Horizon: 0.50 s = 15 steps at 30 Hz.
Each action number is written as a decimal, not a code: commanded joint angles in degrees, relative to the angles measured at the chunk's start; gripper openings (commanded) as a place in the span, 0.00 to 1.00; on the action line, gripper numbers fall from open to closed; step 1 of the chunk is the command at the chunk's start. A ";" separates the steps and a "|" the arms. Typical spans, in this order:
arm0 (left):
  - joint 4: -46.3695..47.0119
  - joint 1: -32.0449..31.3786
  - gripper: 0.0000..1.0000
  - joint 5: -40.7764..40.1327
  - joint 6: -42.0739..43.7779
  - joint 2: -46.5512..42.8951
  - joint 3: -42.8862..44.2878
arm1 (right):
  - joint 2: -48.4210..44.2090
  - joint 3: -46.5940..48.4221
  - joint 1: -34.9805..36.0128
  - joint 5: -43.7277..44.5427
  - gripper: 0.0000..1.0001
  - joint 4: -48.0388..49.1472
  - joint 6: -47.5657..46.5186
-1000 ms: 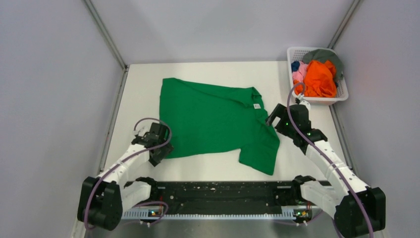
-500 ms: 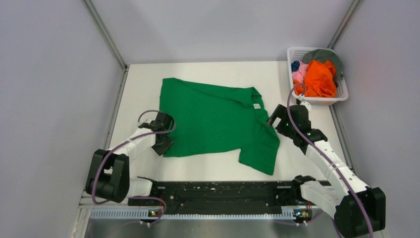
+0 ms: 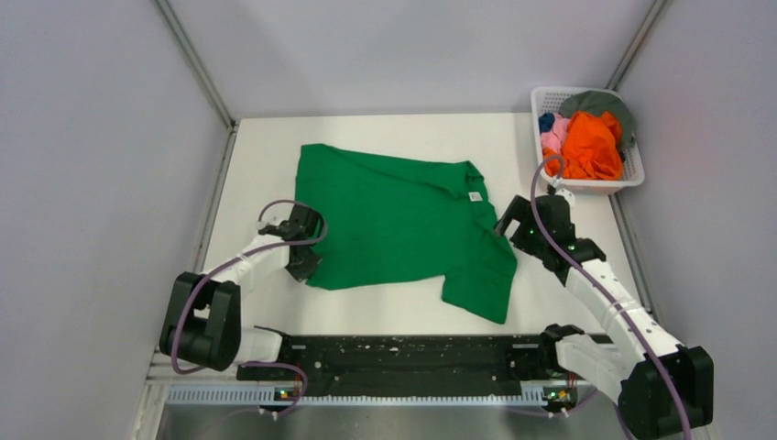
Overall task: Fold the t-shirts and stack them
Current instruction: Flatten out the tshirt
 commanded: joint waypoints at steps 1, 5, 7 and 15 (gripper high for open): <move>0.63 -0.51 0.00 0.13 1.12 -1.81 -2.91 | -0.76 3.97 3.65 2.17 0.95 -5.17 -1.43; 1.70 -0.59 0.00 -1.48 2.49 -5.95 -4.00 | 1.24 4.19 12.99 6.46 0.92 -12.68 -1.01; 1.89 -0.68 0.00 -3.15 2.70 -7.87 -4.78 | 2.47 4.82 16.33 6.64 0.89 -17.50 0.08; 1.29 -0.68 0.00 -5.71 3.35 -10.83 -5.31 | 0.94 1.27 24.86 5.27 0.80 -28.14 10.70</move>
